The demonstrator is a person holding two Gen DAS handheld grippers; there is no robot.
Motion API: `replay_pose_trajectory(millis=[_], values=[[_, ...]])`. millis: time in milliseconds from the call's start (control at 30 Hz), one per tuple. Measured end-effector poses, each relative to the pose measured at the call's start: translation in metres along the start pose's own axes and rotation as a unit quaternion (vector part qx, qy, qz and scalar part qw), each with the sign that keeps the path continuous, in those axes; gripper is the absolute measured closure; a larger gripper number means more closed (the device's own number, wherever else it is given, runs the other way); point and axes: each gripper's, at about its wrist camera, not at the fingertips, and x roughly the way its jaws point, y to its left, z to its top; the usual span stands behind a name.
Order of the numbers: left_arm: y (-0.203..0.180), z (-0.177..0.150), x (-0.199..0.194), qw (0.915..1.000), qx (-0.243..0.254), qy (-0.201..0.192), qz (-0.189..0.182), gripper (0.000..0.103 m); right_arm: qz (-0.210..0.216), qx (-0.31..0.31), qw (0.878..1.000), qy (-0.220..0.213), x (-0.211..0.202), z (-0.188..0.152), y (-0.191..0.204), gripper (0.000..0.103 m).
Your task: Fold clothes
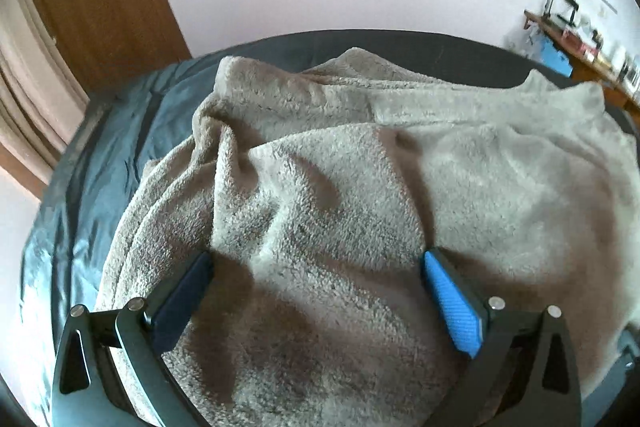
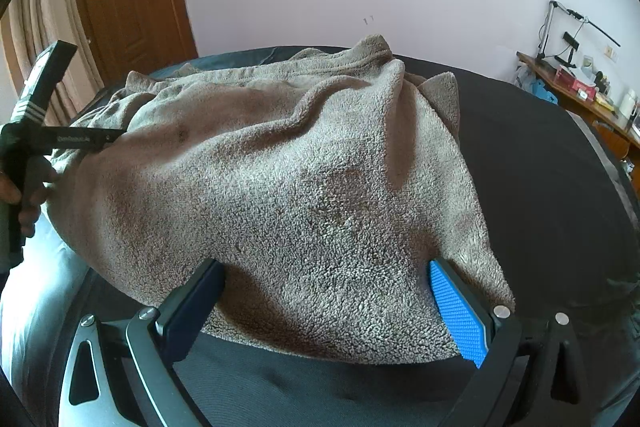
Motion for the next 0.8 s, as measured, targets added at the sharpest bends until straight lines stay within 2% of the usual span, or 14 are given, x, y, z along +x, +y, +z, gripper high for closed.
replay_pose_trajectory(millis=[167, 267, 433, 533, 600, 667, 733, 800], values=[[0.007, -0.002, -0.017, 0.9996, -0.025, 0.010, -0.011, 0.000, 0.001, 0.001, 1.000, 0.000, 0.001, 0.001, 0.000, 0.001], [0.007, -0.016, -0.044, 0.9996, -0.018, -0.015, -0.017, 0.000, 0.000, 0.002, 1.000, -0.001, 0.001, 0.000, 0.004, 0.001], [0.008, -0.049, -0.085, 0.9980, 0.016, -0.060, -0.004, 0.000, -0.001, 0.001, 1.000, -0.001, 0.002, -0.001, 0.006, 0.001], [0.012, -0.053, -0.075, 0.9985, 0.010, -0.052, 0.014, 0.000, -0.001, 0.001, 1.000, -0.001, 0.001, -0.001, 0.007, 0.001], [0.031, -0.060, -0.056, 0.9991, -0.015, -0.029, 0.027, 0.000, 0.000, 0.002, 1.000, -0.001, 0.001, -0.002, 0.007, 0.001], [0.051, -0.067, -0.033, 0.9984, -0.056, 0.006, -0.007, 0.000, 0.002, 0.003, 1.000, -0.002, 0.000, -0.002, 0.006, 0.001], [0.065, -0.071, -0.025, 0.9955, -0.083, 0.012, -0.046, 0.000, 0.004, 0.004, 1.000, -0.002, 0.000, -0.002, 0.004, 0.001], [0.063, -0.071, -0.028, 0.9965, -0.075, 0.010, -0.038, 0.000, 0.005, 0.005, 1.000, -0.003, 0.000, -0.002, 0.003, 0.001]])
